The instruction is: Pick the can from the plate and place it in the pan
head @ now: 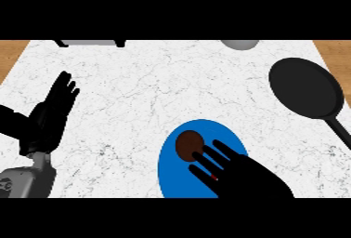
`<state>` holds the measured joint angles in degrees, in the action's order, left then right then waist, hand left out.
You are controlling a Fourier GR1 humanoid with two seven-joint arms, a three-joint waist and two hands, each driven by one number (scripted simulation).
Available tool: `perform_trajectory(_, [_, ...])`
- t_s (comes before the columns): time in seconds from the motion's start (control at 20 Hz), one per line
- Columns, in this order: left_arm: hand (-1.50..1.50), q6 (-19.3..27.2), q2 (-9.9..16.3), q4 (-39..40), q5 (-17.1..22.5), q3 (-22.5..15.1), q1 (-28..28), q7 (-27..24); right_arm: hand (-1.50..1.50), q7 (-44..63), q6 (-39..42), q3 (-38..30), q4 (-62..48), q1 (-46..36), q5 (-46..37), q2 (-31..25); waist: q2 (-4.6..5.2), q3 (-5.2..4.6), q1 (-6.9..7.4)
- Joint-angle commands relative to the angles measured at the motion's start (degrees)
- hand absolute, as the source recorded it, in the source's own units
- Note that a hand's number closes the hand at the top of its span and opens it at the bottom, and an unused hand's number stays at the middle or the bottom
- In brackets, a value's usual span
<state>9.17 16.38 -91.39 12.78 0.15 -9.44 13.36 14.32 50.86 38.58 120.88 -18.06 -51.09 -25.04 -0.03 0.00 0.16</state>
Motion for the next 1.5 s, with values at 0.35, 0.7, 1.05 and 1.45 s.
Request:
perform_trajectory(0.35, [0.00, -0.6, -2.9, -1.0, -3.0, 1.0, 1.1, -0.1, -1.50, -5.4, -4.8, 3.8, -7.8, 3.8, -9.9, 3.8, -0.01, 0.01, -0.09])
perform_trajectory(0.7, [0.00, -5.9, -2.0, 5.3, -1.4, 4.2, -1.0, -3.3, -1.50, -13.9, -10.5, -0.3, -17.6, 1.0, -12.8, 3.3, 0.08, 0.00, -0.07])
perform_trajectory(1.05, [0.00, 0.2, -6.7, -4.7, -7.1, -0.9, 1.4, 3.2, -1.50, -14.0, -9.5, 0.3, -20.6, 2.7, -15.7, 8.5, -0.01, 0.01, 0.03])
perform_trajectory(1.45, [0.00, -4.1, -4.7, 0.2, -4.2, 4.3, -1.0, 0.5, 1.50, -20.5, -14.9, 1.7, -26.6, 1.0, -18.6, 12.0, 0.07, 0.00, 0.05])
